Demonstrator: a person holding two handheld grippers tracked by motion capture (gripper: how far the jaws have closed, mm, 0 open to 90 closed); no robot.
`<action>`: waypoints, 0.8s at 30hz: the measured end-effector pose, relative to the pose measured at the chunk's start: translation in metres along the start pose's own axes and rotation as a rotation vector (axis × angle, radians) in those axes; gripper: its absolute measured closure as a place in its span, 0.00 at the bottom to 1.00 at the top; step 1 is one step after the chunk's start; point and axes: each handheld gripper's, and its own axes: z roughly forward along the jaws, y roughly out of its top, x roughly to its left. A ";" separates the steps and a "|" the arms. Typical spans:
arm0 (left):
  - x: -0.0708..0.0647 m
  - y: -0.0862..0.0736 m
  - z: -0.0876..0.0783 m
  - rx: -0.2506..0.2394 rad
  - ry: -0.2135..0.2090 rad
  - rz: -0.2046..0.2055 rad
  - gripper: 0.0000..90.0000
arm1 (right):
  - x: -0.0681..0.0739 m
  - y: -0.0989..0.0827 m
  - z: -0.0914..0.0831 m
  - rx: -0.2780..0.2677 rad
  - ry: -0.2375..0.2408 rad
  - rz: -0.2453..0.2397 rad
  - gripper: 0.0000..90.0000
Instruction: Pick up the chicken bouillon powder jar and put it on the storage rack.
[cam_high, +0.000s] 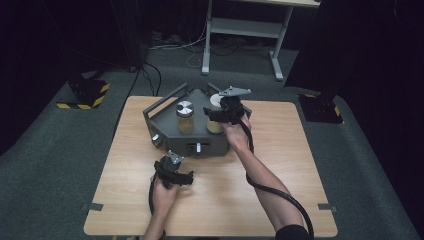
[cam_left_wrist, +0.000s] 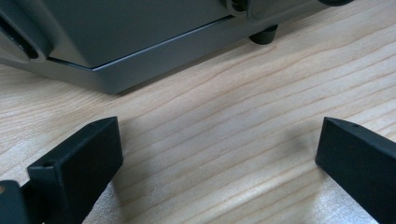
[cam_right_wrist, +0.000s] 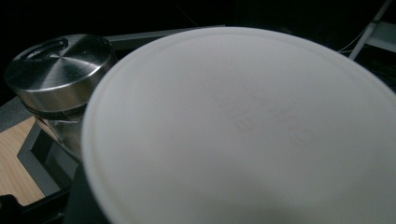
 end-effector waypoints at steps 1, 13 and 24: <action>0.000 0.000 0.000 0.000 0.000 0.000 0.01 | 0.000 -0.001 0.000 -0.003 -0.001 0.000 0.40; 0.000 0.000 0.000 0.000 0.001 0.001 0.01 | -0.001 0.002 0.000 0.012 0.007 -0.019 0.40; 0.000 0.000 0.000 0.000 0.002 0.002 0.01 | 0.001 0.002 0.001 0.015 0.001 -0.024 0.39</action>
